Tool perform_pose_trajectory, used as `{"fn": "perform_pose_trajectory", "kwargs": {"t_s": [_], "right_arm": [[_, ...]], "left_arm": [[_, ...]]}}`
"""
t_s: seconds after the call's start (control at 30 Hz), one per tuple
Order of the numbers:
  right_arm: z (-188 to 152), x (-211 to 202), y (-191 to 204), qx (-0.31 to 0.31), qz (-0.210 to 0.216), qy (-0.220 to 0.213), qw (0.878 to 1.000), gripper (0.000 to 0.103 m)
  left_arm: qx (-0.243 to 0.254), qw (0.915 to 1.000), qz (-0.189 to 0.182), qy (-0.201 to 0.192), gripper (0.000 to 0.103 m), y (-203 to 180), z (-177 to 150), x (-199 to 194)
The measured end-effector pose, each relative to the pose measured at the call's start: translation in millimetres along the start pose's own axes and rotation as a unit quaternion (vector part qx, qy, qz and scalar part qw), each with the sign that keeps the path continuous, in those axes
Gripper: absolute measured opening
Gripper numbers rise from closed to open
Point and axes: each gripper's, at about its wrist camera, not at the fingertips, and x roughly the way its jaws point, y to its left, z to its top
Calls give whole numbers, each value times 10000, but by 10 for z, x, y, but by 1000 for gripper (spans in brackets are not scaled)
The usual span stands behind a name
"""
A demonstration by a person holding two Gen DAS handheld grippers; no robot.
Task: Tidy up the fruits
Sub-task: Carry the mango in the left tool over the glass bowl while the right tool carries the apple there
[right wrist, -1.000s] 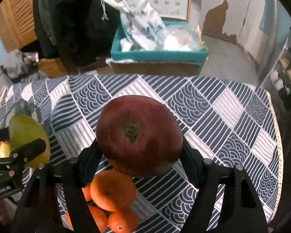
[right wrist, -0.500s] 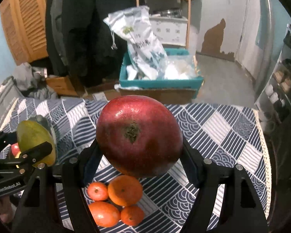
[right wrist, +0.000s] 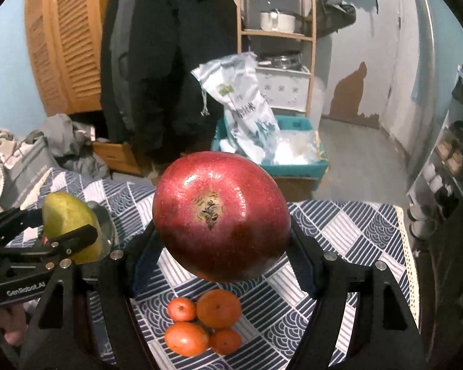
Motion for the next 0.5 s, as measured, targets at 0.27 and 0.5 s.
{"fn": "perform_pose_trajectory", "kwargs": {"t_s": [0.27,0.5], "right_arm": [[61,-118,190,-129,202,-130,9996,75],[98,-119,421,-258,416,-150,9987,75]], "left_arm": [[-134,9998,92,-113,70,198,-11,-192],[-274,9992,204,-187,70,402,-58,-290]]}}
